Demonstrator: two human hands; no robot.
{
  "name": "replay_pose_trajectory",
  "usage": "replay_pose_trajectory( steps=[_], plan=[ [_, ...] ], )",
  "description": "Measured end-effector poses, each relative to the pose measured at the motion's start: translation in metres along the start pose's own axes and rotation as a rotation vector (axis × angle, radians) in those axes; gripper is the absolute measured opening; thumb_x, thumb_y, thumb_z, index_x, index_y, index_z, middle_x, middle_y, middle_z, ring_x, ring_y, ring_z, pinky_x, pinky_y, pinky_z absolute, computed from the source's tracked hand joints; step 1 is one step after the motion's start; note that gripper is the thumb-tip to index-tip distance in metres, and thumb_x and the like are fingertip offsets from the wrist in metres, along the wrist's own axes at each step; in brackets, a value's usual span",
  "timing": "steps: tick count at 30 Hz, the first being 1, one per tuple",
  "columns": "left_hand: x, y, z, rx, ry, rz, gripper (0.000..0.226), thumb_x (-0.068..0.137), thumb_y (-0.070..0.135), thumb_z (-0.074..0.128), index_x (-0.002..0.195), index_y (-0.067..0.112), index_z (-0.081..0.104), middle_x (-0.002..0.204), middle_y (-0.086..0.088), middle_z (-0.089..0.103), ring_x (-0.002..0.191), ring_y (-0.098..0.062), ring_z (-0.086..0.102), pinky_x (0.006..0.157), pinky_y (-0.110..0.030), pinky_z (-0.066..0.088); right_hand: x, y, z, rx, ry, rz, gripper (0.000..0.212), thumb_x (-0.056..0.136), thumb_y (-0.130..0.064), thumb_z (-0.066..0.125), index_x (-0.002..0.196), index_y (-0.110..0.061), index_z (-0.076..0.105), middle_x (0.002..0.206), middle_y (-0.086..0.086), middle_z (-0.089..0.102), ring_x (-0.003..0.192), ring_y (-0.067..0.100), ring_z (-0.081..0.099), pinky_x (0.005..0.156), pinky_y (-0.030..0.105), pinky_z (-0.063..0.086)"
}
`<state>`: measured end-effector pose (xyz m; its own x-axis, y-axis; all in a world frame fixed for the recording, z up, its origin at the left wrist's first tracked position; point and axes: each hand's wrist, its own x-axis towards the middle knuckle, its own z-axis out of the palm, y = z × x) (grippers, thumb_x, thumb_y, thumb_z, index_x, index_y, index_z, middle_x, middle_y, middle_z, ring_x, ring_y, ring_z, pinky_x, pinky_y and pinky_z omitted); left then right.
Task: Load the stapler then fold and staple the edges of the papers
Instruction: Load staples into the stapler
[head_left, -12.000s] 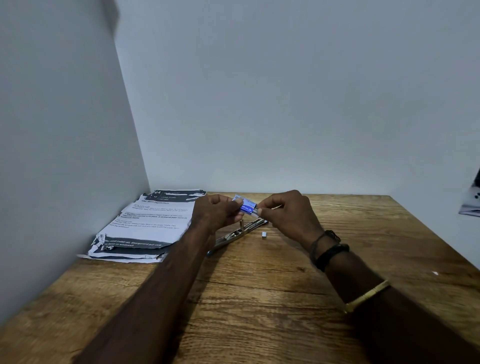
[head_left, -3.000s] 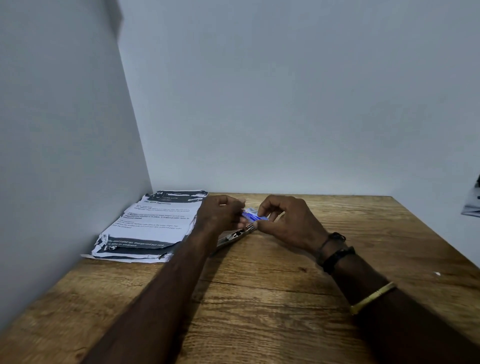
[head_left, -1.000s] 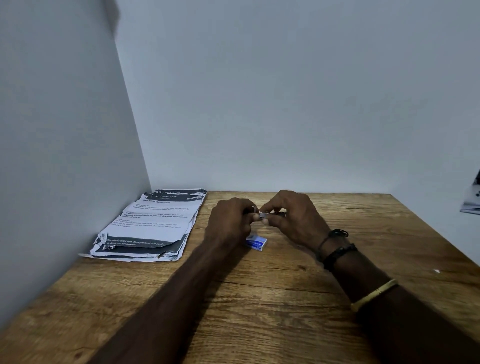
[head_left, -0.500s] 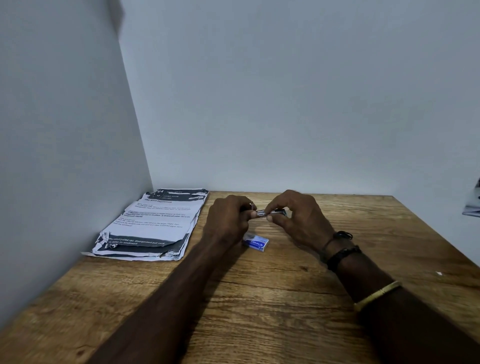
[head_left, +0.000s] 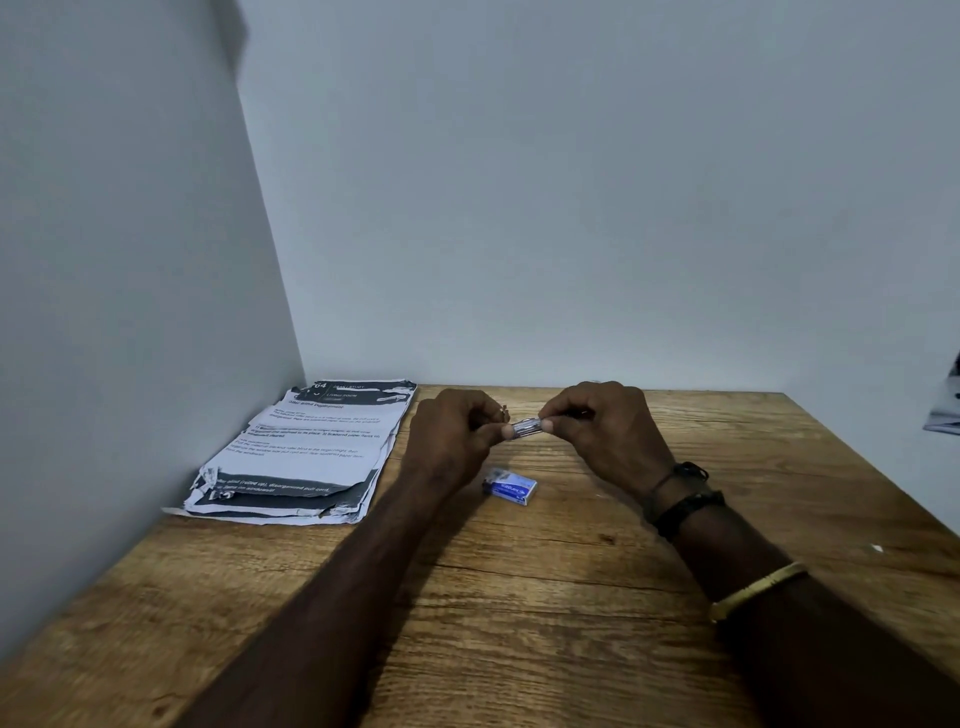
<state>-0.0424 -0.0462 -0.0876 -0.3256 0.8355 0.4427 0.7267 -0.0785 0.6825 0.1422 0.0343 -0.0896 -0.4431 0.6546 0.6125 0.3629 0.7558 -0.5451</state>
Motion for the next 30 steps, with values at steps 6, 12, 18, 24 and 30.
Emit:
replay_pose_trajectory(
  steps=[6,12,18,24,30],
  plan=[
    [-0.0009,-0.0004,0.0000,0.014,-0.066,0.014,0.013,0.078,0.024,0.083,0.090,0.021,0.081,0.086,0.003,0.080,0.085,-0.012,0.073,0.083,-0.037,0.056,0.0003,-0.0017,0.0010,-0.033,0.022,-0.039,0.006,0.080,-0.014,0.083,0.086,-0.017,0.082,0.080,-0.002,0.077,0.077,0.011,0.068,0.070,0.016,0.047],
    [-0.0058,0.0019,0.0007,0.060,-0.054,0.109,0.021,0.084,0.032,0.076,0.104,0.035,0.069,0.088,0.011,0.078,0.086,-0.005,0.072,0.081,-0.035,0.057,0.0018,-0.0013,-0.0014,0.002,0.073,-0.005,0.008,0.078,-0.012,0.083,0.082,-0.019,0.082,0.078,-0.007,0.075,0.075,0.000,0.064,0.068,0.003,0.042],
    [-0.0046,0.0011,0.0010,0.146,-0.127,0.200,0.026,0.086,0.032,0.074,0.111,0.037,0.073,0.102,0.008,0.079,0.096,-0.011,0.072,0.084,-0.037,0.057,0.0027,-0.0008,-0.0001,0.031,0.096,0.013,0.009,0.077,-0.009,0.083,0.081,-0.017,0.082,0.078,-0.005,0.076,0.079,0.009,0.068,0.073,0.020,0.050],
    [-0.0031,-0.0025,0.0021,0.157,-0.123,0.185,0.034,0.087,0.030,0.072,0.119,0.034,0.064,0.100,0.006,0.079,0.092,-0.014,0.071,0.083,-0.037,0.056,0.0028,0.0000,0.0008,0.043,0.115,-0.003,0.009,0.078,-0.009,0.083,0.083,-0.016,0.082,0.079,-0.004,0.076,0.078,0.007,0.067,0.072,0.018,0.050],
    [0.0031,-0.0046,0.0012,-0.061,-0.311,0.041,0.015,0.094,0.025,0.069,0.101,0.013,0.076,0.085,-0.008,0.076,0.071,-0.015,0.069,0.078,-0.038,0.060,0.0032,0.0017,0.0034,0.091,0.119,0.038,0.009,0.081,-0.012,0.083,0.088,-0.017,0.081,0.086,-0.007,0.077,0.087,0.007,0.071,0.075,0.005,0.048]
  ],
)
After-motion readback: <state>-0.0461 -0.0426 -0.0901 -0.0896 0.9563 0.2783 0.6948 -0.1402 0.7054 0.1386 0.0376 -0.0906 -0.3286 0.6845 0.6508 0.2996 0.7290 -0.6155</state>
